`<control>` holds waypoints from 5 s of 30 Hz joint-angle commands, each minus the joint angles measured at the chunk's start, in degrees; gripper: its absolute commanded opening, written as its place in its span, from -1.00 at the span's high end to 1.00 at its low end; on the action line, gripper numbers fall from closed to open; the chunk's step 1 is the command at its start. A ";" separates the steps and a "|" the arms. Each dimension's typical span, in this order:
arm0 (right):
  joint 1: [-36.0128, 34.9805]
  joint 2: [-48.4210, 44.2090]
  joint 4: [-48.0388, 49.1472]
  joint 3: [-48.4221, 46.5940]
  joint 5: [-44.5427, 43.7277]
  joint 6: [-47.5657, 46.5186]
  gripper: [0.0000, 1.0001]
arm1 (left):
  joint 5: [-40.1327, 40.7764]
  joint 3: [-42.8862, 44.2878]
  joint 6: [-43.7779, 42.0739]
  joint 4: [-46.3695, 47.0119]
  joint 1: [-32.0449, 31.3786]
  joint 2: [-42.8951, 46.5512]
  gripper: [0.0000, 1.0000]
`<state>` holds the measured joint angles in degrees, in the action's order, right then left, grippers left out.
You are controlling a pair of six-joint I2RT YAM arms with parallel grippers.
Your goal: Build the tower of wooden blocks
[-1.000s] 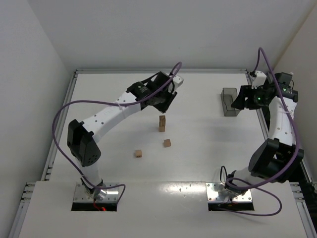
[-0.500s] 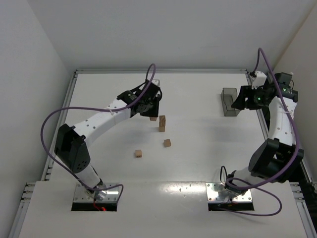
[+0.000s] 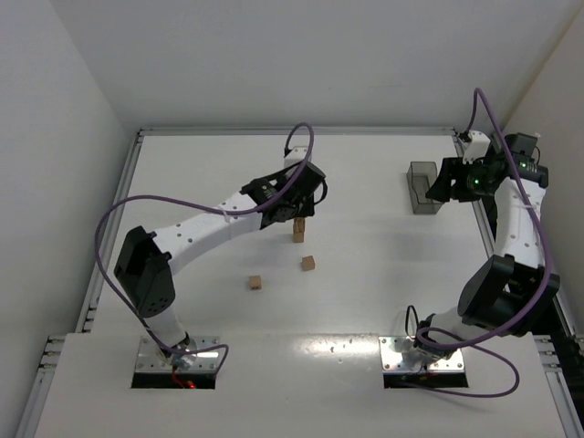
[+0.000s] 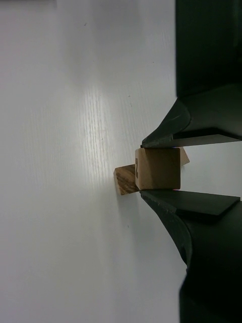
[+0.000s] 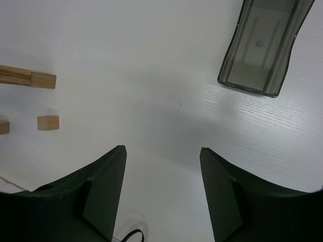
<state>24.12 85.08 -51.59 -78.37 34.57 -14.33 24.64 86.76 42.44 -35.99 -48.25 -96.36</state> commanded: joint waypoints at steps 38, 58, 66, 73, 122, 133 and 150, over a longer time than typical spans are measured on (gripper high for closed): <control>-0.39 -0.18 1.14 -0.82 1.20 -0.61 -0.15 | 12.53 3.85 5.29 0.48 -2.38 -7.18 1.00; -0.39 -0.18 1.14 -0.82 1.20 -0.61 -0.15 | 11.39 0.43 5.29 1.53 -2.38 -6.04 1.00; -0.39 0.35 1.14 -0.82 1.20 -0.61 -0.15 | 9.73 0.43 4.76 2.06 -2.38 -6.56 1.00; -0.39 0.35 1.14 -0.82 1.20 -0.61 -0.15 | 9.72 0.43 4.76 2.59 -2.38 -7.09 1.00; -0.39 0.88 0.62 -1.35 1.73 -1.14 -0.15 | 8.94 -0.63 0.90 4.43 -2.38 -6.56 -0.67; -0.92 0.88 -1.48 -0.82 4.19 -4.56 -0.15 | -0.63 -0.62 -21.23 8.30 -7.83 5.90 -0.90; -45.37 -8.54 -22.06 6.64 2.08 -39.81 -0.15 | -17.88 -29.53 -42.11 -1.63 8.16 48.63 -0.99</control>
<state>-15.57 77.06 -71.20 -75.66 37.65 -49.80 6.61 59.99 -0.95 -35.53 -42.70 -47.03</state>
